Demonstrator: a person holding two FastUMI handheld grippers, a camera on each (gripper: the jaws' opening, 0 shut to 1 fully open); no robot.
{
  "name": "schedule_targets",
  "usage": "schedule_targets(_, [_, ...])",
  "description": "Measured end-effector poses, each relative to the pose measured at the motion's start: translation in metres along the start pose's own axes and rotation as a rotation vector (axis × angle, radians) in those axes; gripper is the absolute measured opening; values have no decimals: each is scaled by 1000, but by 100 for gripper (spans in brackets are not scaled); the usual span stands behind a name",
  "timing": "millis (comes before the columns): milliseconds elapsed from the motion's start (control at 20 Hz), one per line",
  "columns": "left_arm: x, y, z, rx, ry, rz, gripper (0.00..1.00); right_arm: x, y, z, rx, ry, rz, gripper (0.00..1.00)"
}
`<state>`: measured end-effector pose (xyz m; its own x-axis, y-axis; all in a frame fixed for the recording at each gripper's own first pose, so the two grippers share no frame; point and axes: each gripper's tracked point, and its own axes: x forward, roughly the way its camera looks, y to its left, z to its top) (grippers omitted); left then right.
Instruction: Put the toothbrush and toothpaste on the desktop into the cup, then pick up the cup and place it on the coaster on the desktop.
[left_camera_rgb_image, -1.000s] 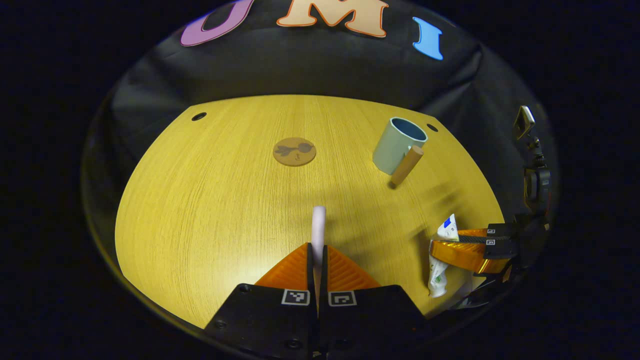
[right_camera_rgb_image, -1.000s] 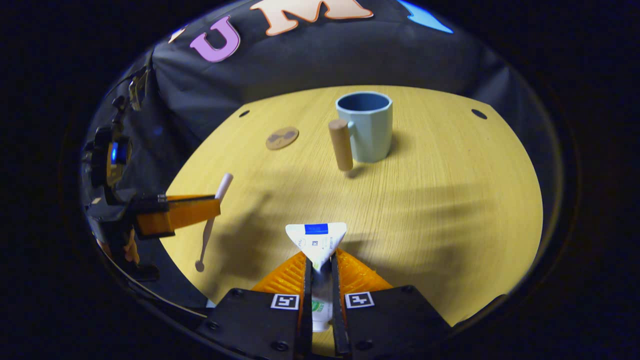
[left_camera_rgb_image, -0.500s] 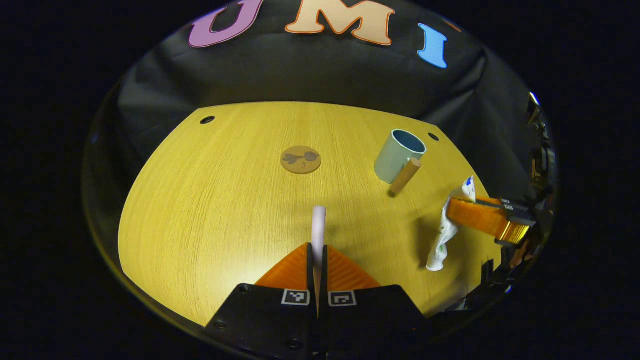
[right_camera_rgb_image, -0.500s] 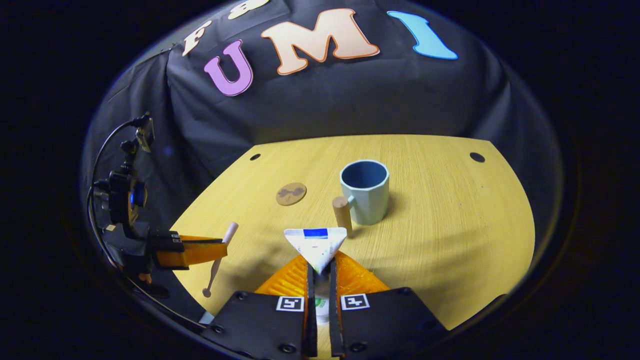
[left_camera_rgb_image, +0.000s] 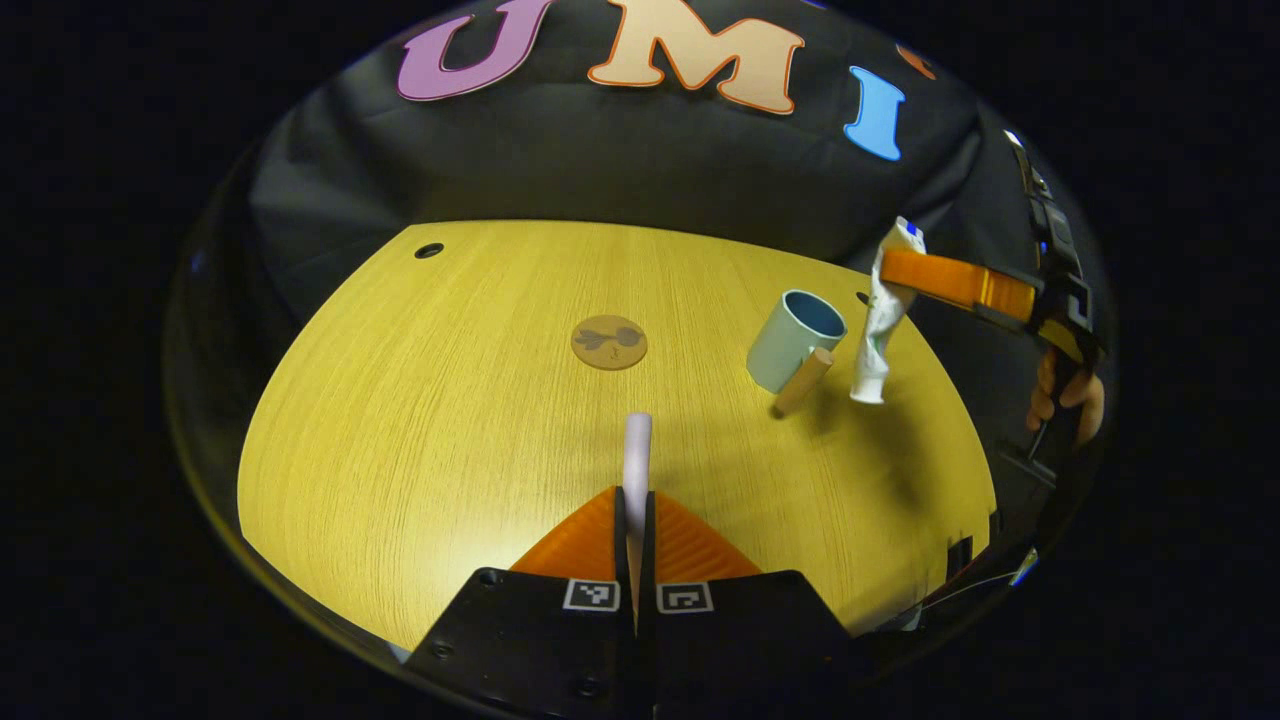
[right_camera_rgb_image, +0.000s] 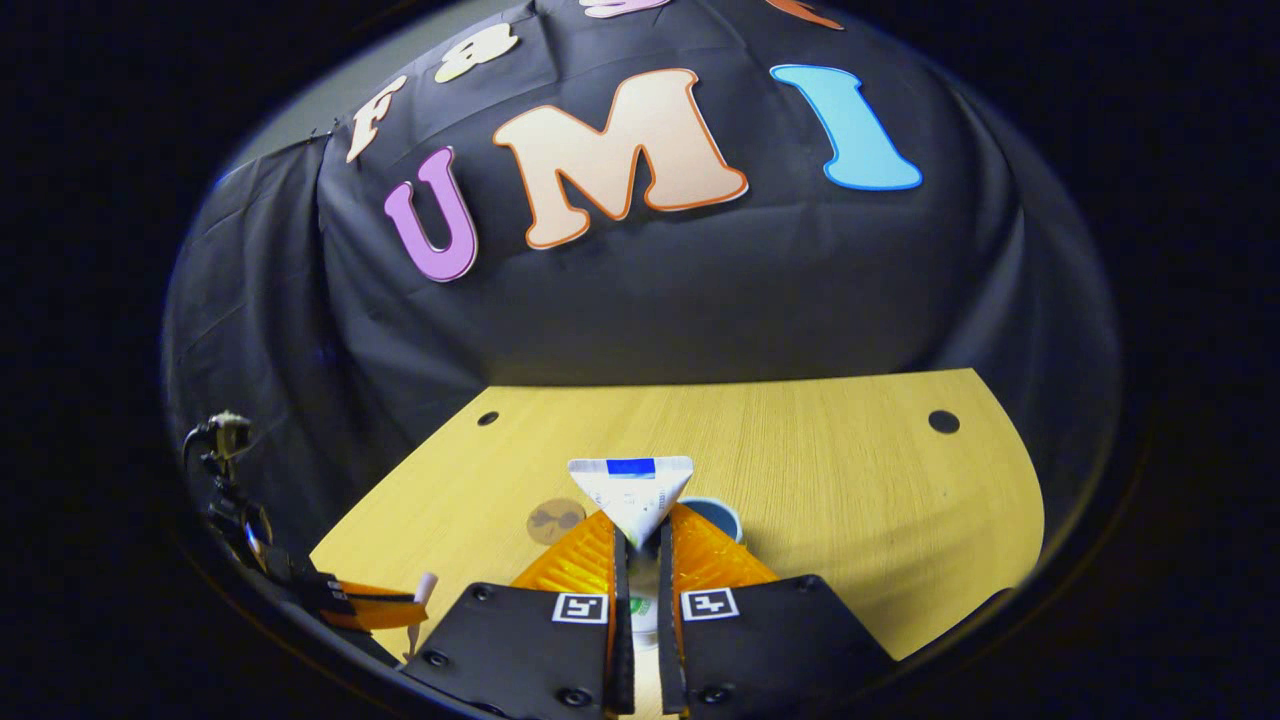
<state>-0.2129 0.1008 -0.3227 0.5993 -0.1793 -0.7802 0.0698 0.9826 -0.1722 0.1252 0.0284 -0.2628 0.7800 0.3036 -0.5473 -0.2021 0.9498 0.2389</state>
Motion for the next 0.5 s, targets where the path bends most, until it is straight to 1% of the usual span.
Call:
schedule_targets(50, [3,-5,2,-5,-3,-2,0,9,-2,9,6,-21,-7,9])
schedule_targets(100, [2,-6,5,-8,-13,1,0,18,-4,16,10,-38,-15,12])
schedule_targets(250, [-12,2,7,-12,-36,5,0,46,-16,29,8,-78,-52,12])
schedule_targets(350, [-19,-6,26,-17,-56,8,0,63,-25,23,14,-72,-74,12])
schedule_targets(500, [-67,-14,49,-13,-99,8,0,84,-35,1,6,-19,-92,12])
